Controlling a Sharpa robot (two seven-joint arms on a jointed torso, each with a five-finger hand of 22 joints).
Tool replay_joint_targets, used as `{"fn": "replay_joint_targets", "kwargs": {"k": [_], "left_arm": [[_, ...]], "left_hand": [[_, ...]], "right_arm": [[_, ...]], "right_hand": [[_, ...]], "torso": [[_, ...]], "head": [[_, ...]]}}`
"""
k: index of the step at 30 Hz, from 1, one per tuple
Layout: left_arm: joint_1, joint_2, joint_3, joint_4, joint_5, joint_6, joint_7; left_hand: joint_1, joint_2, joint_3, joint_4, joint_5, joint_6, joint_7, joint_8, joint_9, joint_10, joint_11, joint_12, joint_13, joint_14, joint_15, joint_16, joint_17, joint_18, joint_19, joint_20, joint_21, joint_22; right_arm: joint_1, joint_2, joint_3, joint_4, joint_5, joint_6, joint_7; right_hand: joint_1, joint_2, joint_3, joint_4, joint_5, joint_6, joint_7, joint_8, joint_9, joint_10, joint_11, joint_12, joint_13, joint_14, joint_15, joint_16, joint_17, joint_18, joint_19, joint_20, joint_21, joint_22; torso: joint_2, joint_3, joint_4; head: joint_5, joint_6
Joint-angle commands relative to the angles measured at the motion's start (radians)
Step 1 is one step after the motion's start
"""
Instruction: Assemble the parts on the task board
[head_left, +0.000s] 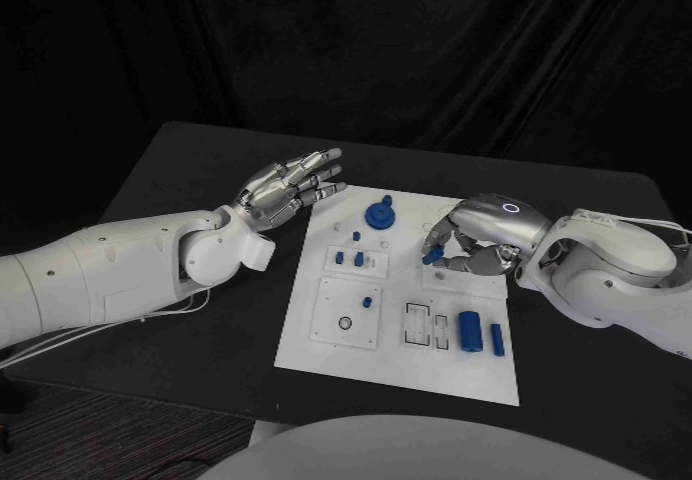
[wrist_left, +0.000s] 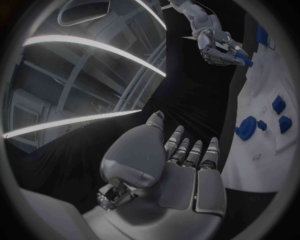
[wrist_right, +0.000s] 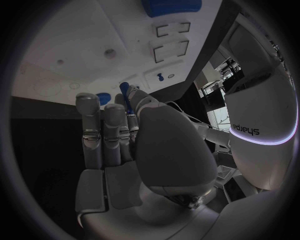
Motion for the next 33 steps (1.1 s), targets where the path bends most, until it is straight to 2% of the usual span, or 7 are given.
{"fn": "replay_joint_targets", "kwargs": {"k": [1, 5, 8, 15, 20, 26, 33], "left_arm": [[-0.002, 0.003, 0.001, 0.000, 0.001, 0.015, 0.006], [-0.004, 0.004, 0.001, -0.002, 0.001, 0.019, 0.007], [-0.006, 0.005, 0.001, -0.002, 0.001, 0.021, 0.008], [-0.009, 0.004, 0.001, 0.002, 0.001, 0.021, 0.009], [-0.009, -0.001, 0.001, 0.005, 0.001, 0.020, 0.009], [-0.009, -0.006, 0.001, 0.006, 0.001, 0.017, 0.010], [-0.009, -0.004, 0.001, 0.006, 0.001, 0.017, 0.008]], "left_hand": [[0.000, 0.011, 0.004, 0.003, 0.006, 0.002, 0.005, 0.005, 0.001, 0.002, 0.007, 0.007, 0.001, -0.001, 0.005, 0.006, 0.000, 0.007, 0.003, 0.000, -0.001, -0.002], [-0.001, 0.011, 0.004, 0.003, 0.006, 0.000, 0.005, 0.005, 0.001, 0.002, 0.007, 0.006, 0.001, -0.001, 0.005, 0.005, 0.000, 0.007, 0.002, 0.000, -0.001, -0.003], [-0.001, 0.011, 0.004, 0.003, 0.007, -0.001, 0.005, 0.004, 0.001, 0.002, 0.008, 0.005, 0.001, -0.002, 0.005, 0.004, 0.000, 0.007, 0.002, 0.000, -0.002, -0.003], [-0.001, 0.012, 0.004, 0.003, 0.007, -0.003, 0.005, 0.004, 0.001, 0.002, 0.008, 0.005, 0.001, -0.002, 0.005, 0.004, 0.000, 0.006, 0.002, 0.000, -0.002, -0.004], [-0.001, 0.012, 0.005, 0.003, 0.007, -0.002, 0.006, 0.004, 0.001, 0.002, 0.008, 0.005, 0.001, -0.002, 0.005, 0.004, 0.000, 0.006, 0.002, 0.000, -0.002, -0.004], [-0.001, 0.012, 0.005, 0.003, 0.007, -0.002, 0.006, 0.004, 0.001, 0.002, 0.009, 0.005, 0.001, -0.002, 0.005, 0.004, 0.000, 0.006, 0.002, 0.000, -0.002, -0.004], [-0.002, 0.013, 0.005, 0.003, 0.007, -0.002, 0.006, 0.004, 0.001, 0.002, 0.009, 0.005, 0.001, -0.002, 0.005, 0.005, 0.000, 0.006, 0.002, 0.000, -0.002, -0.003]], "right_arm": [[0.010, 0.015, 0.000, 0.038, 0.070, 0.075, -0.011], [0.011, 0.060, 0.000, 0.056, 0.084, 0.122, -0.012], [-0.001, 0.109, 0.000, 0.051, 0.044, 0.139, -0.011], [-0.051, 0.232, 0.000, 0.004, -0.075, 0.141, 0.002], [-0.081, 0.291, 0.000, -0.020, -0.142, 0.141, 0.009], [-0.095, 0.334, 0.000, -0.042, -0.185, 0.145, 0.006], [-0.098, 0.346, 0.000, -0.050, -0.223, 0.156, -0.006]], "right_hand": [[-0.002, 0.007, 0.009, 0.000, 0.009, 0.000, -0.007, 0.010, 0.054, 0.003, 0.005, -0.006, -0.002, 0.001, -0.003, 0.006, 0.014, 0.004, 0.000, -0.001, 0.010, 0.081], [0.002, 0.005, 0.014, -0.007, 0.015, -0.005, -0.006, 0.003, 0.054, 0.007, 0.004, -0.011, -0.004, 0.009, -0.004, 0.018, 0.029, 0.003, 0.005, -0.002, 0.024, 0.084], [0.004, 0.005, 0.017, -0.010, 0.018, -0.009, -0.004, -0.002, 0.054, 0.008, 0.005, -0.016, -0.005, 0.015, -0.004, 0.028, 0.042, 0.001, 0.009, -0.002, 0.037, 0.087], [0.001, 0.002, 0.019, -0.013, 0.022, -0.010, -0.003, -0.007, 0.054, 0.011, 0.006, -0.022, -0.007, 0.025, -0.004, 0.047, 0.066, -0.002, 0.016, -0.002, 0.058, 0.091], [-0.009, -0.005, 0.022, -0.014, 0.028, -0.011, -0.004, -0.016, 0.053, 0.015, 0.006, -0.034, -0.008, 0.047, -0.003, 0.098, 0.129, -0.012, 0.036, -0.002, 0.131, 0.104], [-0.012, -0.008, 0.026, -0.017, 0.031, -0.012, -0.003, -0.022, 0.052, 0.017, 0.007, -0.042, -0.009, 0.054, -0.003, 0.120, 0.154, -0.015, 0.043, -0.002, 0.159, 0.109], [-0.014, -0.010, 0.029, -0.020, 0.033, -0.007, -0.004, -0.024, 0.053, 0.024, 0.006, -0.044, -0.008, 0.058, -0.003, 0.134, 0.170, -0.018, 0.047, -0.002, 0.179, 0.113]], "torso": [[0.000, -0.0006, 0.0011], [0.000, 0.0013, 0.0019], [-0.001, 0.0006, 0.0014], [0.001, -0.0011, 0.0028], [0.002, -0.0016, 0.0032], [0.000, -0.0005, -0.0004], [0.001, 0.0003, -0.0005]], "head": [[-0.002, 0.000], [-0.003, 0.000], [-0.003, 0.000], [-0.004, 0.000], [-0.001, 0.000], [0.000, 0.000], [-0.004, 0.000]]}}
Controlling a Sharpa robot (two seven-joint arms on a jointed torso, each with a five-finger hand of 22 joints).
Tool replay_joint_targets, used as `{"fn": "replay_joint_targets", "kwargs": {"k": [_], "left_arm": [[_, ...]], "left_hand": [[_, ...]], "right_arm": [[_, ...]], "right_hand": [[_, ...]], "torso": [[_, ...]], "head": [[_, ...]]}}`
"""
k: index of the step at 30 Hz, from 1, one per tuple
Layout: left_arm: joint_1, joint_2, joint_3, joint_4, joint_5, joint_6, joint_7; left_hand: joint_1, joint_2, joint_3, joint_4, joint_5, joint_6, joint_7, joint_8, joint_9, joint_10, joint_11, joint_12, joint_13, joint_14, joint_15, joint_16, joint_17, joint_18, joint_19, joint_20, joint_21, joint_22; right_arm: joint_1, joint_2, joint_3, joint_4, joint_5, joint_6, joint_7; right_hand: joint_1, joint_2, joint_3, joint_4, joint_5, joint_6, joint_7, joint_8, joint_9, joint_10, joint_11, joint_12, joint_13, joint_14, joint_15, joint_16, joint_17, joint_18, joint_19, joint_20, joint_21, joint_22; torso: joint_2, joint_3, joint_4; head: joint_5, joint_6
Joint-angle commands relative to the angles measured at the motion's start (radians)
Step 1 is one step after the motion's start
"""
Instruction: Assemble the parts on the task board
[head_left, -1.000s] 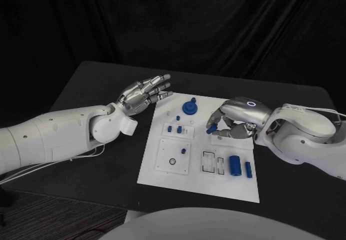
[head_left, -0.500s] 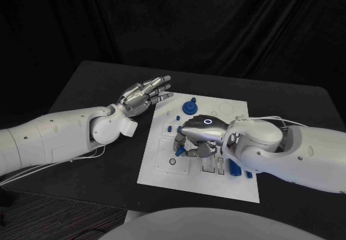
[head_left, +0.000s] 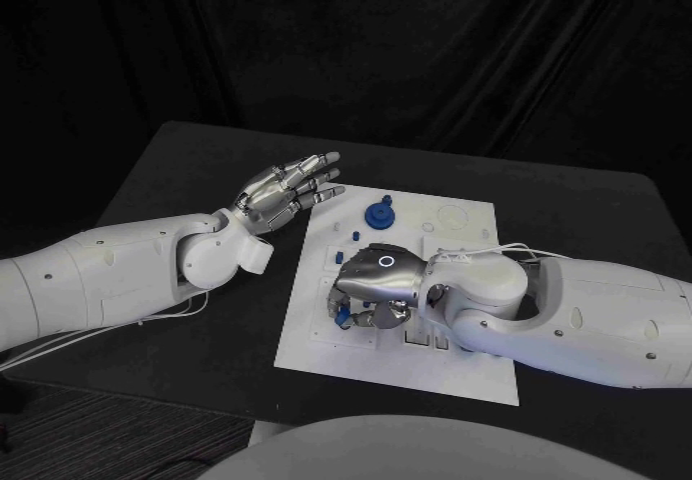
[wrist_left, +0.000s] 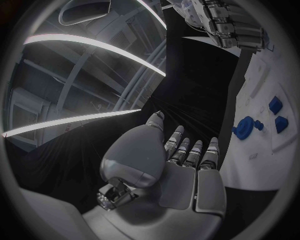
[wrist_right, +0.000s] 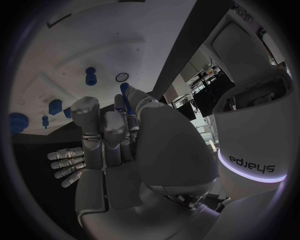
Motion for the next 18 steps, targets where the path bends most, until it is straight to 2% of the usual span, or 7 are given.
{"fn": "replay_joint_targets", "kwargs": {"k": [1, 18], "left_arm": [[-0.001, 0.003, 0.001, 0.001, 0.001, 0.010, 0.010], [-0.001, 0.009, 0.001, -0.006, 0.001, 0.013, 0.003]], "left_hand": [[0.002, 0.009, 0.005, 0.003, 0.003, -0.002, 0.006, 0.004, 0.001, -0.001, 0.006, 0.003, 0.001, -0.002, 0.005, 0.005, 0.000, 0.006, 0.002, 0.000, -0.002, 0.000], [0.002, 0.010, 0.006, 0.003, 0.004, -0.005, 0.006, 0.004, 0.000, -0.001, 0.007, 0.001, 0.001, -0.002, 0.006, 0.004, 0.000, 0.006, 0.002, 0.000, -0.002, -0.001]], "right_arm": [[-0.003, 0.002, 0.000, -0.002, -0.070, 0.023, -0.013], [-0.005, -0.004, 0.000, 0.005, -0.113, 0.066, -0.041]], "right_hand": [[-0.007, -0.003, 0.004, -0.001, 0.006, 0.003, 0.005, -0.006, 0.052, 0.007, 0.002, -0.004, 0.001, 0.008, 0.002, 0.004, 0.003, -0.018, 0.009, 0.000, 0.005, 0.113], [-0.010, -0.010, 0.013, -0.011, 0.024, 0.006, 0.006, -0.016, 0.052, 0.013, 0.003, -0.016, 0.001, -0.001, 0.002, -0.001, -0.008, -0.016, 0.004, 0.000, -0.004, 0.110]], "torso": [[0.000, 0.0009, -0.0004], [0.000, 0.0006, -0.0003]], "head": [[-0.002, 0.000], [0.001, 0.000]]}}
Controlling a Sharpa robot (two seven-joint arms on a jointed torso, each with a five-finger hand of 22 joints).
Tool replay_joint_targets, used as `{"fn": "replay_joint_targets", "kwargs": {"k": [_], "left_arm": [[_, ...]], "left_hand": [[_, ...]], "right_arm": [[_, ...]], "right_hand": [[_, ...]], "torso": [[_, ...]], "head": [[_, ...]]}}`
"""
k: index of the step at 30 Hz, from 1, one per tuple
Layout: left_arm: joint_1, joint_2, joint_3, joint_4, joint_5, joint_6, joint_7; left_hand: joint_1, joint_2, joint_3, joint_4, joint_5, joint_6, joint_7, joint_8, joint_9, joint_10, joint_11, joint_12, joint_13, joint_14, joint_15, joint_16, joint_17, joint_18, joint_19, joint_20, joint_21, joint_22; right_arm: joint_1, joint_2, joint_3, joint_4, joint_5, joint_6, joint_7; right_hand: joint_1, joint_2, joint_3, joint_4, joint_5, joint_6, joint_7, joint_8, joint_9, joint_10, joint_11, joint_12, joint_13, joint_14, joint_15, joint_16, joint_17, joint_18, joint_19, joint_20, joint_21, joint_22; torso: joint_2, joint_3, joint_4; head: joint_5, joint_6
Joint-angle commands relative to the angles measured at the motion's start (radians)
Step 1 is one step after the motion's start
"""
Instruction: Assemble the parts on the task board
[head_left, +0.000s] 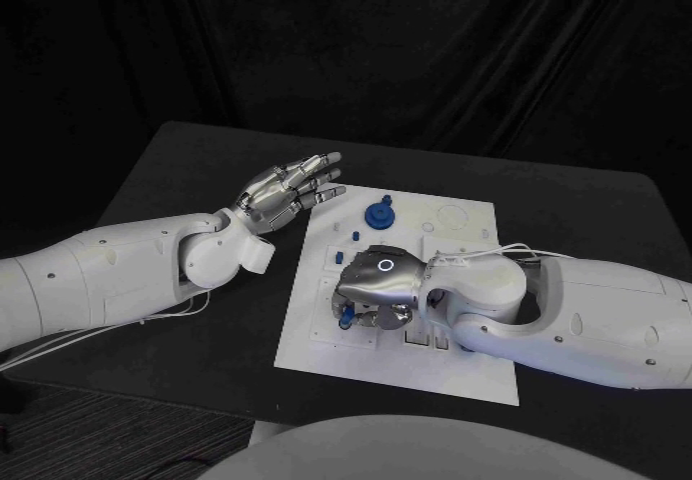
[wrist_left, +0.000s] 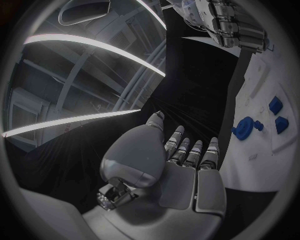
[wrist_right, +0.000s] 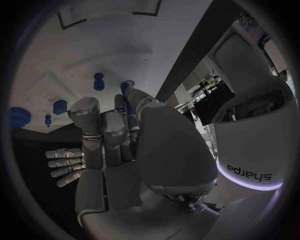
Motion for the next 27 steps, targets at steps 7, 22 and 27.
{"fn": "replay_joint_targets", "kwargs": {"k": [7, 22, 27], "left_arm": [[-0.001, 0.005, 0.001, -0.002, 0.001, 0.015, 0.003], [-0.002, 0.009, 0.001, -0.008, 0.001, 0.023, -0.003], [-0.002, 0.011, 0.001, -0.010, 0.001, 0.026, -0.006]], "left_hand": [[0.002, 0.010, 0.003, 0.000, 0.004, -0.003, 0.003, 0.003, 0.000, -0.002, 0.007, -0.001, 0.001, -0.003, 0.006, 0.004, 0.000, 0.006, 0.002, 0.000, -0.002, -0.002], [0.002, 0.010, 0.004, -0.001, 0.006, -0.004, 0.003, 0.003, 0.000, -0.003, 0.006, -0.002, 0.001, -0.004, 0.006, 0.003, -0.001, 0.005, 0.001, 0.000, -0.002, -0.003], [0.003, 0.009, 0.005, -0.002, 0.006, -0.005, 0.003, 0.003, 0.000, -0.003, 0.006, -0.003, 0.000, -0.004, 0.006, 0.002, -0.001, 0.005, 0.001, 0.000, -0.002, -0.004]], "right_arm": [[-0.003, 0.000, -0.001, 0.002, -0.026, 0.044, -0.034], [-0.004, -0.001, -0.001, 0.000, -0.022, 0.053, -0.029], [-0.004, -0.001, -0.001, 0.000, -0.006, 0.054, -0.027]], "right_hand": [[-0.010, -0.004, 0.005, -0.001, 0.003, 0.005, 0.003, -0.007, 0.043, 0.004, 0.004, -0.010, -0.001, -0.004, 0.004, -0.009, -0.005, -0.015, -0.002, 0.004, -0.010, 0.109], [-0.016, -0.004, 0.006, 0.000, -0.003, 0.007, 0.003, -0.009, 0.043, 0.005, 0.005, -0.014, 0.000, -0.010, 0.006, -0.015, -0.015, -0.014, -0.007, 0.005, -0.020, 0.107], [-0.017, -0.004, 0.006, 0.000, -0.004, 0.007, 0.003, -0.010, 0.043, 0.005, 0.005, -0.015, 0.000, -0.013, 0.006, -0.020, -0.021, -0.012, -0.010, 0.005, -0.031, 0.104]], "torso": [[0.000, -0.0003, 0.0004], [0.000, -0.0003, 0.0007], [0.000, -0.0005, 0.0004]], "head": [[0.000, 0.000], [0.001, 0.000], [0.003, 0.000]]}}
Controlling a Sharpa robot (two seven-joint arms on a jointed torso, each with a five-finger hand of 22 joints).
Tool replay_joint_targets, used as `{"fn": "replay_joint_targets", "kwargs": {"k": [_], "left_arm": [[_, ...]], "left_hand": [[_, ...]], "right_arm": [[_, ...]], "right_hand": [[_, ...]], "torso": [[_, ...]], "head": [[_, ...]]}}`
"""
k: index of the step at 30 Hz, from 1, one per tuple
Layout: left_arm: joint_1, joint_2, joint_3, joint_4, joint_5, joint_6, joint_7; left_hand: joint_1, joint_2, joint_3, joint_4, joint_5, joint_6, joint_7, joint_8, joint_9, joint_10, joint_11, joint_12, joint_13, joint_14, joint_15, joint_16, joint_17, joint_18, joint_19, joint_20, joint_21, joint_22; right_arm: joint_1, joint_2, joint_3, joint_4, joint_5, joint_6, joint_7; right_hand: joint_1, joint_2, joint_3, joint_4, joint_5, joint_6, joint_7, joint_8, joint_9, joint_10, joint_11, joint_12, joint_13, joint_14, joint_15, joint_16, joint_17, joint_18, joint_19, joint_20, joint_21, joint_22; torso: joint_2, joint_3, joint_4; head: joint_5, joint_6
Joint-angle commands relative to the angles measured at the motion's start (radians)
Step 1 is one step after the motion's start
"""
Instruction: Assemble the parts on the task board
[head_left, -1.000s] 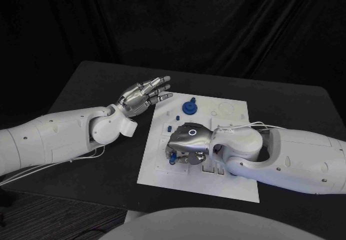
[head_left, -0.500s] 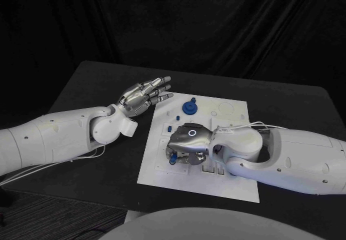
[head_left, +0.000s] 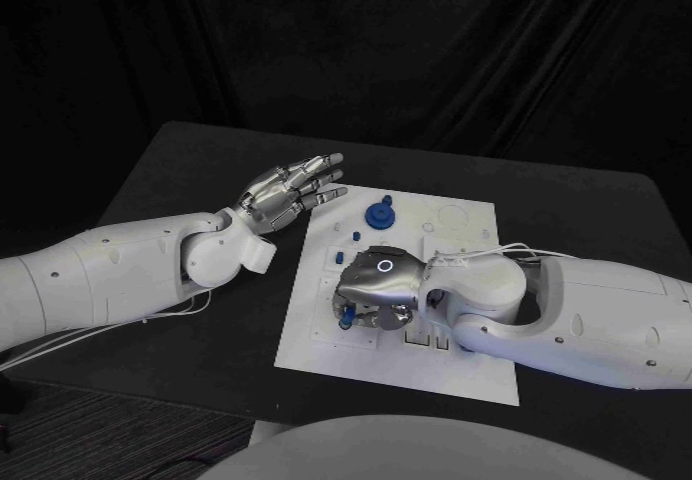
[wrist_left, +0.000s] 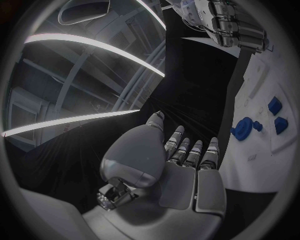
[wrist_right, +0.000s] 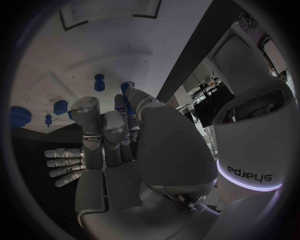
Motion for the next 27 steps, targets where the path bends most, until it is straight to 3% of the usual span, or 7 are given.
{"fn": "replay_joint_targets", "kwargs": {"k": [1, 27], "left_arm": [[-0.002, 0.003, 0.001, -0.001, 0.001, 0.019, 0.004], [-0.004, 0.006, 0.001, -0.008, 0.001, 0.028, -0.009]], "left_hand": [[0.003, 0.009, 0.005, -0.002, 0.006, -0.005, 0.003, 0.003, 0.000, -0.003, 0.006, -0.003, 0.000, -0.004, 0.006, 0.002, -0.001, 0.005, 0.001, 0.000, -0.002, -0.001], [0.003, 0.009, 0.005, -0.003, 0.006, -0.007, 0.003, 0.002, 0.000, -0.004, 0.006, -0.005, 0.000, -0.004, 0.006, 0.002, -0.001, 0.005, 0.000, 0.000, -0.003, -0.003]], "right_arm": [[-0.004, -0.002, -0.003, -0.003, 0.006, 0.032, -0.019], [-0.005, 0.006, -0.003, -0.002, 0.011, 0.022, -0.015]], "right_hand": [[-0.013, 0.002, 0.007, 0.000, -0.004, 0.007, 0.003, 0.006, 0.001, 0.005, 0.005, -0.006, -0.001, -0.009, 0.002, -0.005, -0.003, -0.012, -0.007, 0.001, -0.008, 0.104], [-0.019, 0.002, 0.008, 0.001, -0.004, 0.007, 0.003, 0.004, 0.001, 0.003, 0.006, -0.010, -0.001, -0.011, 0.003, -0.004, 0.000, -0.012, -0.009, 0.002, -0.007, 0.104]], "torso": [[0.000, -0.0005, 0.0000], [0.000, -0.0004, 0.0003]], "head": [[0.002, 0.000], [0.005, 0.000]]}}
